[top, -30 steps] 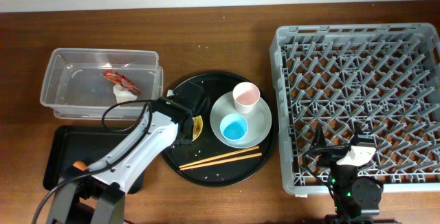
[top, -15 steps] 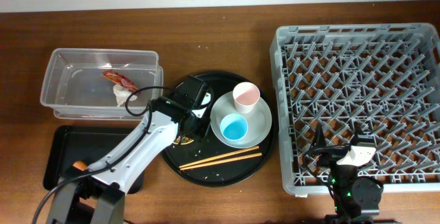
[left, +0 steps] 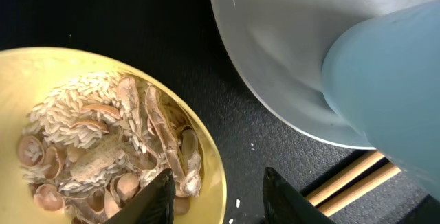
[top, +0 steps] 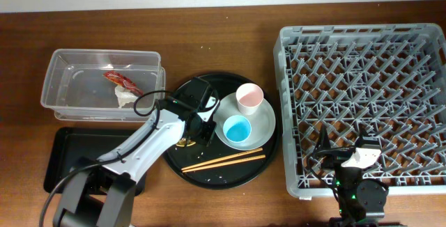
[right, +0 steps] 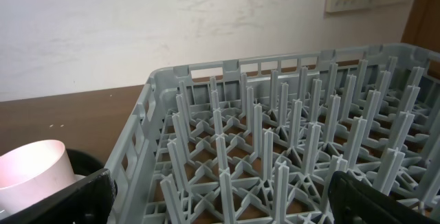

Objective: Sort waste into correct bins and load items into the dishwasher rack
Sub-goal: 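Grasp the rim of the yellow bowl with the left gripper, then tip the yellow bowl over the black tray to dump peanut shells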

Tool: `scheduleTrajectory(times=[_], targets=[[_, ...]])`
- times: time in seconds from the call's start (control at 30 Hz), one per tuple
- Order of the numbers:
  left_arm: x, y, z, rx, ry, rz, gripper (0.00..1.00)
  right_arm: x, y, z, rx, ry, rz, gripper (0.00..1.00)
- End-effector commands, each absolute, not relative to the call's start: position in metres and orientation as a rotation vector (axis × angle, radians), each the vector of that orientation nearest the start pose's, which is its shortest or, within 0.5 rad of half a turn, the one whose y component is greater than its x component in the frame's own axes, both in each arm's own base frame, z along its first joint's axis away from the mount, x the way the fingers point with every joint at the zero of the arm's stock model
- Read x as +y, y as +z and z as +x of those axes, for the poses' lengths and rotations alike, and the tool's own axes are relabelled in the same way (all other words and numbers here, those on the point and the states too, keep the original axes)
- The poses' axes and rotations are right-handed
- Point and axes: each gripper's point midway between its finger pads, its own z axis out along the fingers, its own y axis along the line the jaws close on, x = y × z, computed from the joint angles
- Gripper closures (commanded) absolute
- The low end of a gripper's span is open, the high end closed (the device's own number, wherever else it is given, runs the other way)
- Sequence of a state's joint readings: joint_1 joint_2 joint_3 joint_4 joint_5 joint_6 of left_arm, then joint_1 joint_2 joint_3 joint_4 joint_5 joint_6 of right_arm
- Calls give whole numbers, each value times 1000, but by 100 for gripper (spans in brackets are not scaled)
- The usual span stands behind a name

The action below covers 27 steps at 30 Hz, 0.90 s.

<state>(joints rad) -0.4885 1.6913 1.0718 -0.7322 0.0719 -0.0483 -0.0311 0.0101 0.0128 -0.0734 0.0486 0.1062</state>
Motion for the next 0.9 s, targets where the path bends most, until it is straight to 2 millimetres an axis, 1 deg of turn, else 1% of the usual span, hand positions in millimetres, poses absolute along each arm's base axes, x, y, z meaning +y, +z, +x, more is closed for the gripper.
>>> scheduleTrajectory(times=[0.0, 0.03, 0.13, 0.2, 0.23, 0.27, 0.4, 0.57, 0.7, 0.73, 0.8, 0.87], targets=[[-173, 33, 293, 2894, -198, 680, 60, -17, 157, 245, 1637, 18, 159, 2], [-172, 28, 292, 2908, -193, 682, 66, -17, 157, 245, 1637, 18, 159, 2], [-172, 26, 292, 2914, -186, 682, 74, -17, 157, 245, 1637, 18, 159, 2], [-172, 26, 293, 2908, -187, 681, 89, -17, 157, 245, 1637, 18, 159, 2], [-173, 27, 295, 2899, -191, 679, 98, -17, 157, 245, 1637, 18, 159, 2], [-175, 29, 297, 2892, -194, 679, 99, -17, 157, 245, 1637, 18, 159, 2], [-177, 39, 302, 2903, -204, 600, 99, -17, 157, 245, 1637, 18, 159, 2], [-172, 62, 303, 2933, -200, 550, 100, -17, 157, 245, 1637, 18, 159, 2], [-164, 97, 301, 2906, -227, 485, 100, -17, 157, 245, 1637, 18, 159, 2], [-157, 113, 301, 2879, -242, 421, 100, -17, 157, 245, 1637, 18, 159, 2], [-146, 129, 303, 2844, -252, 362, 100, -17, 157, 245, 1637, 18, 159, 2], [-129, 149, 303, 2807, -297, 271, 100, -17, 157, 245, 1637, 18, 159, 2]])
